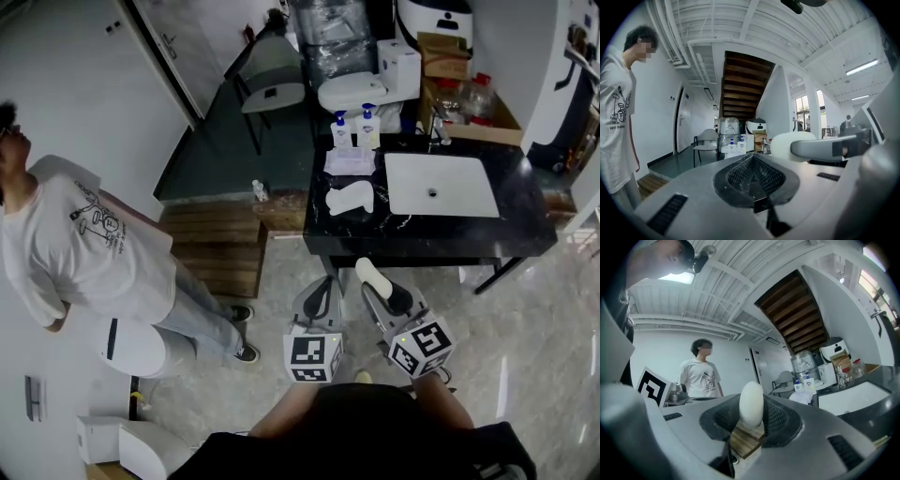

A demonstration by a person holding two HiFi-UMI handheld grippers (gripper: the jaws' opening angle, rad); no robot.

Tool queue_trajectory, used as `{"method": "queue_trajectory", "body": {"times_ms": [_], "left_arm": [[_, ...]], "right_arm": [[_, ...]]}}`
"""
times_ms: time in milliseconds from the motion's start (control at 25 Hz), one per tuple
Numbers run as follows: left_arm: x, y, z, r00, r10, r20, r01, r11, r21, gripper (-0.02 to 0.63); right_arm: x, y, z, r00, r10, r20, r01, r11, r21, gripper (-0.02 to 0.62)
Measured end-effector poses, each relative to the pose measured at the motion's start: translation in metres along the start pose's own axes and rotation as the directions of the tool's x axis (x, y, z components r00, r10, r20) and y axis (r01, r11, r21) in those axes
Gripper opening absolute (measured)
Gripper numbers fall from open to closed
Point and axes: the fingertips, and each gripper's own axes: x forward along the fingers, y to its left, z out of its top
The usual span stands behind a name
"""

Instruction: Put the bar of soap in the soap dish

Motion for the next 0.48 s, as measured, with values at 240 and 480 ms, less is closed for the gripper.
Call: {"method": "queue_trajectory", "body": {"times_ms": [240, 480], "left_arm": [[0.031, 0.017, -0.002, 1.0, -0.007, -0.008, 0.007, 1.0, -0.004, 0.003], [0.065, 0.039, 0.006, 1.0, -0.022, -0.005, 0.022, 1.0, -0.016, 0.003]], "right_arm": [[0.024, -0.021, -0.004, 1.0, -0.016, -0.014, 0.017, 1.0, 0.013, 0.117], [0.058, -0.039, 0.004, 1.0, -0.014, -0.009, 0.014, 1.0, 0.011, 0.117]]}}
